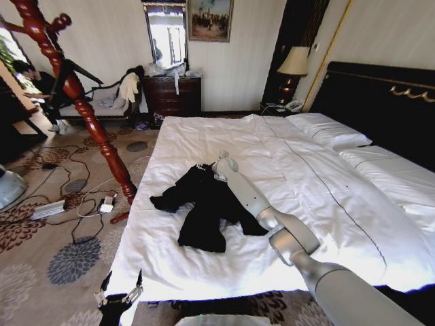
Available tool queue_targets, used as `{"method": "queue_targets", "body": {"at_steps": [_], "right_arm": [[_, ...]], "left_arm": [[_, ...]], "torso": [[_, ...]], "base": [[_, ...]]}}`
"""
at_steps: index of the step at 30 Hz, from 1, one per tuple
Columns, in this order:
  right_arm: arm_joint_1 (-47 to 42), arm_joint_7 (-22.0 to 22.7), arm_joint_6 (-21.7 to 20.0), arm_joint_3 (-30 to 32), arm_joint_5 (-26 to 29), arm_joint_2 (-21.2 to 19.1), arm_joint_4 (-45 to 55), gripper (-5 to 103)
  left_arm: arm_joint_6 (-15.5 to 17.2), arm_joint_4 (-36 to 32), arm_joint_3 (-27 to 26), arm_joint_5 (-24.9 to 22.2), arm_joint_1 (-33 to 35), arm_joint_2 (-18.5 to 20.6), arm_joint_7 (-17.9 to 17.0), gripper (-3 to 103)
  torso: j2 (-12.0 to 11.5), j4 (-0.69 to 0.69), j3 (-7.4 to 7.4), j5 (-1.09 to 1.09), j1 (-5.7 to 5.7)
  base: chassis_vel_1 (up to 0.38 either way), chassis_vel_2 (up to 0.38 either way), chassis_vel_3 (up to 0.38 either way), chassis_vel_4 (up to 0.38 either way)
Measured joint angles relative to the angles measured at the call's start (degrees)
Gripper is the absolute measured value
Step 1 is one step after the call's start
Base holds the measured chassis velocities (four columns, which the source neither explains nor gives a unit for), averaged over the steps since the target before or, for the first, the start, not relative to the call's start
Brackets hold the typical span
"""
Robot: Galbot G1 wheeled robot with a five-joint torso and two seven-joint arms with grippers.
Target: Pick up the clothes from the bed and hang them on the clothes hanger.
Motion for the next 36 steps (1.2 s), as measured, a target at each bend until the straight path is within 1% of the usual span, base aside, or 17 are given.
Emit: {"method": "queue_targets", "body": {"at_steps": [1,2,3,5,8,10,14,15,16,17,18,24,29,33,34,36], "right_arm": [[0.11,-0.10,0.28,-0.17,-0.42,0.26,-0.59,68],[0.11,-0.15,0.48,-0.26,-0.73,0.33,-0.76,68],[0.11,-0.39,1.03,-0.51,-1.69,0.40,-1.14,57],[0.07,-0.48,1.17,-0.57,-1.96,0.42,-1.26,57],[-0.30,-0.51,1.26,-0.58,-2.19,0.43,-1.35,40],[-0.46,-0.51,1.34,-0.58,-2.27,0.27,-1.24,40],[-0.81,-0.58,2.38,-1.08,-3.11,-0.76,-0.33,19],[-0.81,-0.58,2.38,-1.08,-3.11,-0.76,-0.33,19],[-0.88,-0.58,2.41,-1.18,-3.00,-1.01,0.19,13],[-0.97,-0.53,2.42,-1.30,-2.70,-1.31,0.96,13],[-1.14,-0.43,2.42,-1.47,-2.20,-1.72,2.05,3],[-1.96,-0.33,2.82,-2.23,-1.71,-3.03,4.74,0],[-2.89,0.54,2.85,-2.51,-0.57,-4.50,8.24,0],[-4.00,2.12,2.30,-3.11,0.22,-7.65,16.16,0],[-4.00,2.12,2.30,-3.11,0.22,-7.65,16.16,0],[-4.25,2.76,1.86,-3.74,0.26,-9.21,19.83,0]], "left_arm": [[0.00,0.00,0.00,0.02,-0.01,0.01,0.00,100],[0.00,0.00,0.00,0.02,-0.02,0.01,0.00,100],[0.00,0.00,-0.02,-0.09,-0.11,0.02,-0.01,100],[0.00,0.09,-0.05,-0.35,-0.17,0.03,-0.01,100],[0.00,0.61,-0.04,-0.46,-0.29,0.19,-0.02,100],[0.00,0.61,0.07,-0.43,-0.36,0.24,-0.01,100],[0.04,0.59,0.38,-0.20,-0.74,0.23,-0.03,100],[0.04,0.59,0.38,-0.20,-0.74,0.23,-0.03,100],[0.06,0.59,0.44,-0.10,-0.80,0.22,-0.03,100],[0.07,0.60,0.49,0.01,-0.86,0.22,-0.04,100],[0.09,0.61,0.53,0.08,-0.88,0.23,-0.05,100],[0.21,0.57,0.55,0.19,-1.10,0.27,-0.09,100],[0.29,-0.04,0.51,0.30,-1.00,0.25,-0.12,100],[0.29,-0.88,0.48,0.31,-0.53,0.16,-0.13,100],[0.29,-0.88,0.48,0.31,-0.53,0.16,-0.13,100],[0.25,-1.11,0.48,0.31,-0.38,0.18,-0.13,100]], "torso": [[0.00,0.01,0.00,0.00,0.00],[0.00,0.02,0.00,0.00,0.00],[0.00,0.00,0.00,0.00,0.00],[0.00,-0.01,0.00,0.00,0.00],[0.01,0.00,0.00,0.00,0.00],[0.00,0.01,0.00,0.00,0.00],[0.00,-0.02,0.00,0.00,0.00],[0.00,-0.02,0.00,0.00,0.00],[0.00,-0.01,0.00,0.00,0.00],[0.00,0.00,0.00,0.00,0.00],[0.00,0.00,0.00,0.00,0.00],[0.00,-0.02,0.00,0.00,0.00],[0.00,0.01,0.00,0.00,0.00],[0.00,0.00,0.00,0.01,0.00],[0.00,0.00,0.00,0.01,0.00],[0.00,-0.01,0.00,0.01,0.00]], "base": [[0.000,0.000,0.000,0.000],[0.000,0.000,0.000,0.000],[0.000,0.000,0.000,0.000],[0.000,0.000,0.000,0.000],[0.000,0.000,0.000,0.000],[0.000,0.000,0.000,0.000],[0.000,0.000,0.000,0.000],[0.000,0.000,0.000,0.000],[0.000,0.000,0.000,0.000],[0.000,0.000,0.000,0.000],[0.000,0.000,0.000,0.000],[0.000,0.000,0.000,0.000],[0.000,0.000,0.000,0.000],[0.000,0.000,0.000,0.000],[0.000,0.000,0.000,0.000],[0.000,0.000,0.000,0.000]]}}
